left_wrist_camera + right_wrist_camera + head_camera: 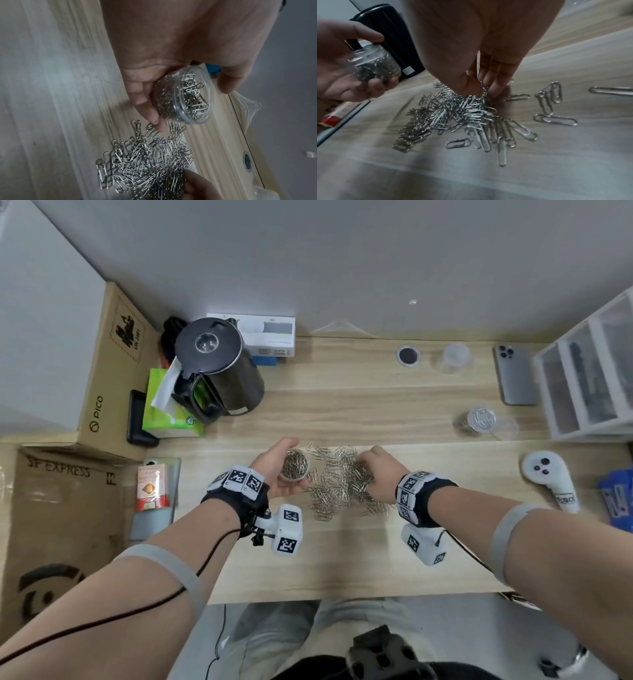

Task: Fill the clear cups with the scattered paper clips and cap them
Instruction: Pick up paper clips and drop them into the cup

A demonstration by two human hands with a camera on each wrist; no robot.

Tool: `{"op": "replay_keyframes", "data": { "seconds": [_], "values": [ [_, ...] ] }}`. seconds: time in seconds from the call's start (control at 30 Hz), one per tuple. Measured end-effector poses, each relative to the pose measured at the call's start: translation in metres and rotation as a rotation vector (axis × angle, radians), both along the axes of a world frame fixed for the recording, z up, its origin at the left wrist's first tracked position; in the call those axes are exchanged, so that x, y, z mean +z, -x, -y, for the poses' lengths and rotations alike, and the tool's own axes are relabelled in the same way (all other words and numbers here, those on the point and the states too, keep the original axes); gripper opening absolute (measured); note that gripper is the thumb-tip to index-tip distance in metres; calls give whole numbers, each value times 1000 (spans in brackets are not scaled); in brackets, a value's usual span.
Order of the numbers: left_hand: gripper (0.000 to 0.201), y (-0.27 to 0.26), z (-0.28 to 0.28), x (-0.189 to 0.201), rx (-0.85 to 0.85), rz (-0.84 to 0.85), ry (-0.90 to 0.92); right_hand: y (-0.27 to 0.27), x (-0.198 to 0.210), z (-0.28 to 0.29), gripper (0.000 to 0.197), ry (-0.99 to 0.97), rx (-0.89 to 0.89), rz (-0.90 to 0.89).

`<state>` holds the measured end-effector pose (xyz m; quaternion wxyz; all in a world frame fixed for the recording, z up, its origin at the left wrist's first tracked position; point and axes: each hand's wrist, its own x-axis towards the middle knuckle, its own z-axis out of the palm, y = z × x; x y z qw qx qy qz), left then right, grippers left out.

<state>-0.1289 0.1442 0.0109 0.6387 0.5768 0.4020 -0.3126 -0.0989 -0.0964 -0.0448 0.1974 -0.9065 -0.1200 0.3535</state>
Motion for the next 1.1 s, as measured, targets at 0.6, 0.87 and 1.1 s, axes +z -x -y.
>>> {"op": "replay_keyframes", "data": {
  "seconds": [0.6,0.87,1.1],
  "values": [
    [48,6,6,-5,-1,-6,-25,0,33,77,32,479,-215,-50],
    [41,-4,17,-1,-12,-13,-30,18,16,14,42,150,-200,-78],
    [46,-3,14,0,0,-15,-25,5,12,22,84,41,6,31]
  ]
}}
